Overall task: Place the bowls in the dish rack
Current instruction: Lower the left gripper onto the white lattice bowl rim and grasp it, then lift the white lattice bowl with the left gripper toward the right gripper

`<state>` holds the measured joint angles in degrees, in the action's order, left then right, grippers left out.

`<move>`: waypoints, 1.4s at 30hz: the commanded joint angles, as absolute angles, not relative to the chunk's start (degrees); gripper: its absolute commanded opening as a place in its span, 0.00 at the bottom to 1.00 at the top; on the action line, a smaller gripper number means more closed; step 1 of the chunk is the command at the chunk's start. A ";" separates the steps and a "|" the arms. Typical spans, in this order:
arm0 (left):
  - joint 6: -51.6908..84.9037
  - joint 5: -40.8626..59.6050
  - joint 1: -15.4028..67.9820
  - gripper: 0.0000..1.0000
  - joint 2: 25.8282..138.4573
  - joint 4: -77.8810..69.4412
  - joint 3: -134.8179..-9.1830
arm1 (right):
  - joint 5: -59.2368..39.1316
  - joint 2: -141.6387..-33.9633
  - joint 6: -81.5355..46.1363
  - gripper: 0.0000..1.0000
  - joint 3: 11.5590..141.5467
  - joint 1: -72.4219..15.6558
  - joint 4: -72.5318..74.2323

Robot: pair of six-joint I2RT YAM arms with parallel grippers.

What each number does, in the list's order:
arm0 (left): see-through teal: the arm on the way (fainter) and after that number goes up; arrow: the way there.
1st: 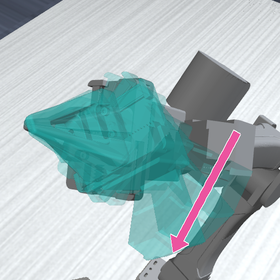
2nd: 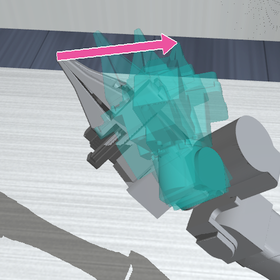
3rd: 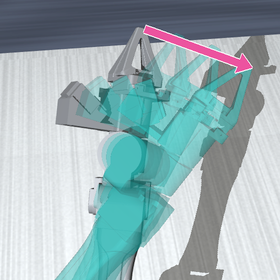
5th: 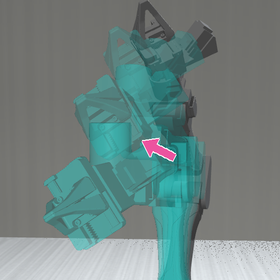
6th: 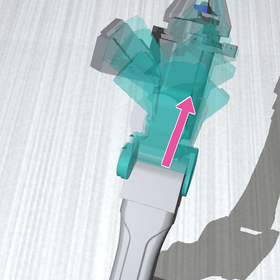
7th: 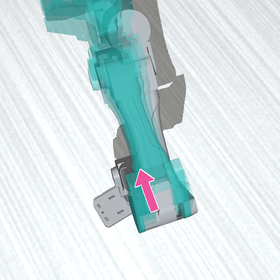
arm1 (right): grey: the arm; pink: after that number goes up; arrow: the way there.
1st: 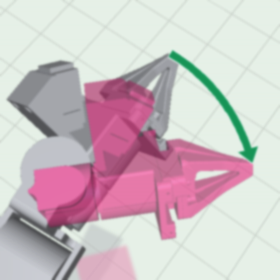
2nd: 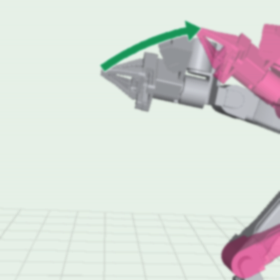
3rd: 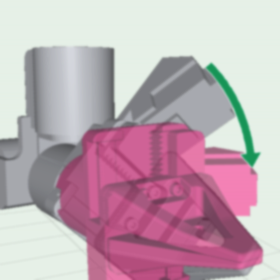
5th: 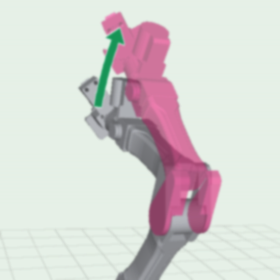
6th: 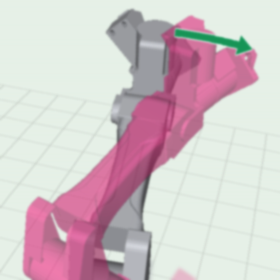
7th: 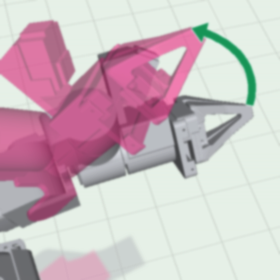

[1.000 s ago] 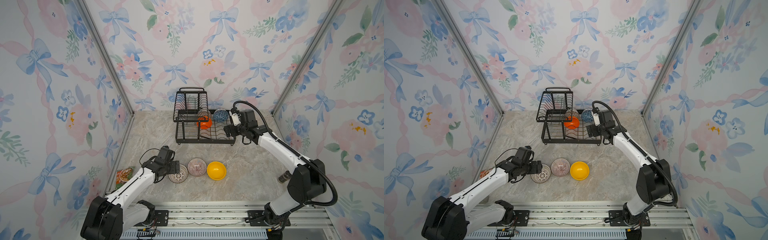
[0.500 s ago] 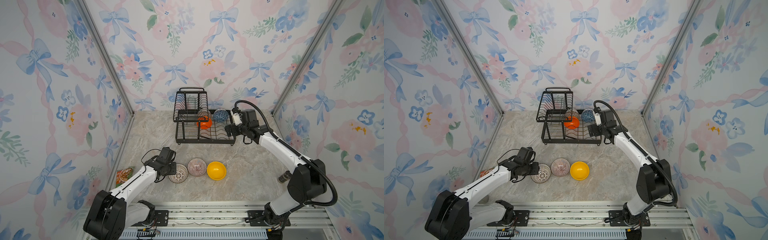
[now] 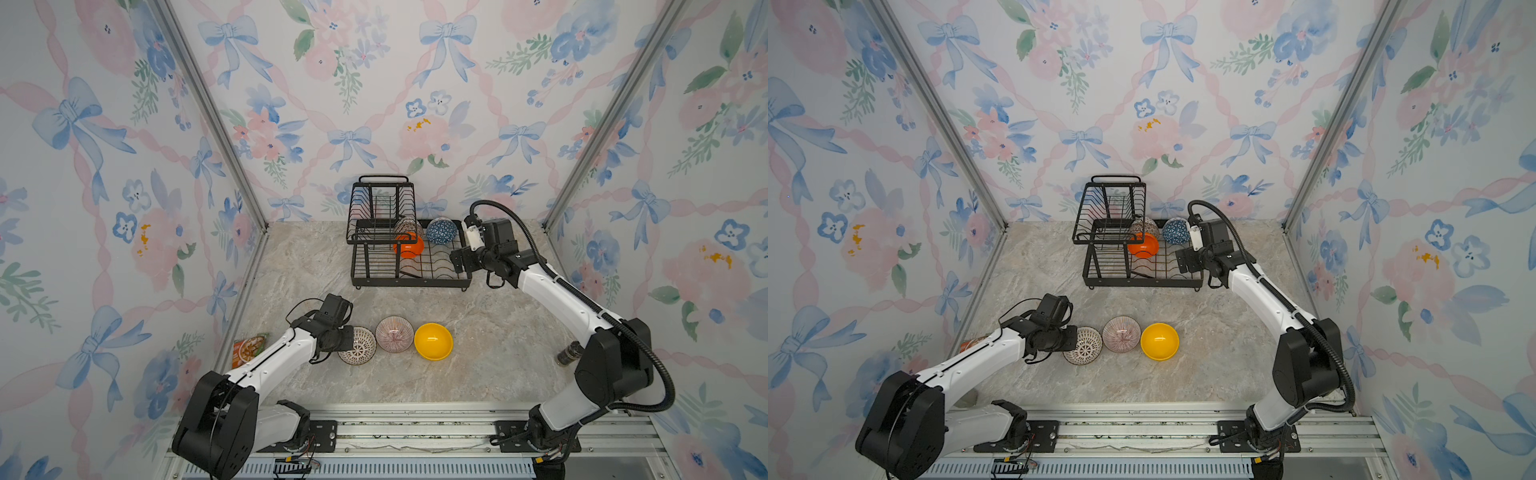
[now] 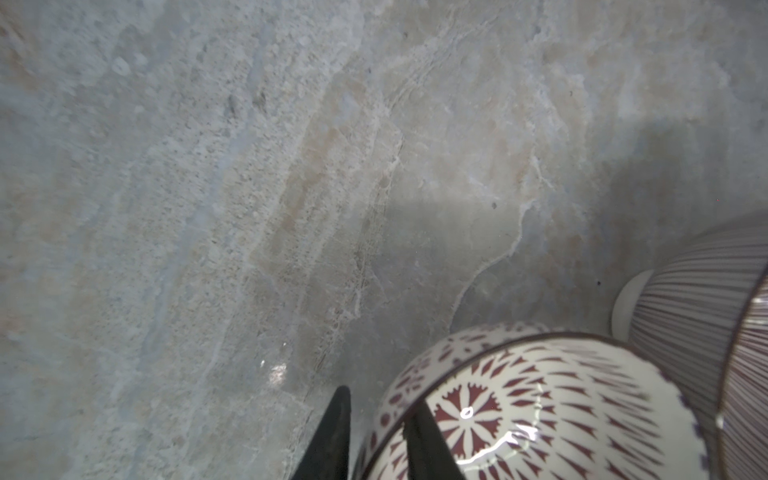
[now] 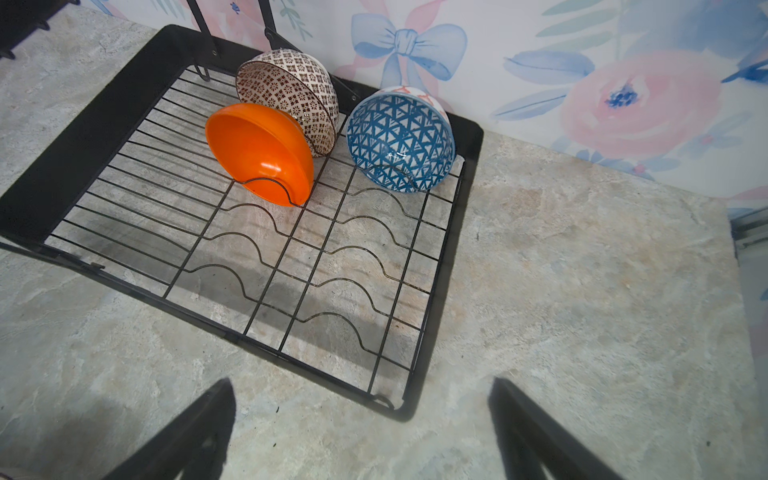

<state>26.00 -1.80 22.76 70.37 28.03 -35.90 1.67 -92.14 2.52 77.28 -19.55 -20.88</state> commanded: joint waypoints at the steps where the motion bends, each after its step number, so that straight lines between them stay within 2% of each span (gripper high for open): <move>1: 25.45 -1.30 22.25 0.13 71.10 28.40 -37.09 | 0.98 -92.90 2.02 0.97 79.72 -19.07 -22.23; 8: 24.72 -1.76 21.75 0.00 70.96 28.52 -37.44 | 0.88 -92.64 2.24 0.97 79.89 -19.07 -22.52; 26: 20.55 -4.70 20.75 0.00 64.66 31.76 -44.04 | 0.33 -91.76 2.46 0.97 79.65 -19.07 -23.34; 34: 18.27 -7.01 24.69 0.00 61.61 31.55 -49.84 | -1.70 -91.11 1.95 0.97 79.82 -19.07 -23.69; 42: 15.31 -11.05 31.61 0.00 66.53 28.95 -60.68 | -8.36 -87.57 1.03 0.97 79.80 -19.07 -24.73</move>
<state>17.41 -9.61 30.20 65.21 32.73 -57.08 -4.40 -91.29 2.26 78.02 -19.55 -23.18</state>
